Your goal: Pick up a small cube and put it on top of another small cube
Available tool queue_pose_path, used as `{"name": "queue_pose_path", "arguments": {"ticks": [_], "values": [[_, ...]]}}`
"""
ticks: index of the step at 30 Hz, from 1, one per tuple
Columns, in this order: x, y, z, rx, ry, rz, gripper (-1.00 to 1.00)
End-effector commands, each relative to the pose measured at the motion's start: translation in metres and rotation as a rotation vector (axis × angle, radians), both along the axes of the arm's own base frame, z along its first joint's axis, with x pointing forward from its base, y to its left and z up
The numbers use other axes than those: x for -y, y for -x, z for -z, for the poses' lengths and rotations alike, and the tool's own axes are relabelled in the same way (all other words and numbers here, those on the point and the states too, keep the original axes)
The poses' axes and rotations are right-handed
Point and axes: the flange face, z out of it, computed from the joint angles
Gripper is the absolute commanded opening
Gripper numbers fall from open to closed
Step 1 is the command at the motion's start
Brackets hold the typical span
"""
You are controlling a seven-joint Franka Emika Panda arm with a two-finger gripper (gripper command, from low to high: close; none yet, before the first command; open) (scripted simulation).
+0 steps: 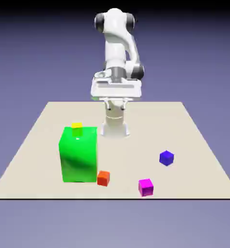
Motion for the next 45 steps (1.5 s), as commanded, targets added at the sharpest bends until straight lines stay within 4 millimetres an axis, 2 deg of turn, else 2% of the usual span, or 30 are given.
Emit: {"name": "queue_pose_path", "arguments": {"ticks": [1,5,8,12,16,19,22,23,29,30,31,32,38,41,45], "values": [[-0.005,-0.005,0.014,-0.054,-0.031,0.029,0.0],[-0.029,-0.018,0.071,-0.272,-0.156,0.15,0.0],[-0.049,-0.02,0.116,-0.442,-0.248,0.247,0.0],[-0.081,-0.013,0.173,-0.678,-0.366,0.382,0.0],[-0.119,0.005,0.225,-0.928,-0.477,0.523,0.0],[-0.151,0.025,0.256,-1.125,-0.553,0.63,0.0],[-0.186,0.048,0.28,-1.331,-0.621,0.735,0.0],[-0.186,0.048,0.28,-1.331,-0.621,0.735,0.0],[-0.21,0.067,0.336,-1.331,-0.622,0.735,0.0],[-0.211,0.068,0.338,-1.331,-0.621,0.735,0.0],[-0.211,0.068,0.338,-1.331,-0.621,0.735,-1.0],[-0.211,0.068,0.338,-1.331,-0.621,0.735,-1.0],[-0.187,0.049,0.282,-1.331,-0.622,0.735,-1.0],[-0.157,-0.003,0.267,-1.284,-0.742,0.876,-1.0],[-0.097,-0.07,0.246,-1.205,-0.92,1.082,-1.0]]}}
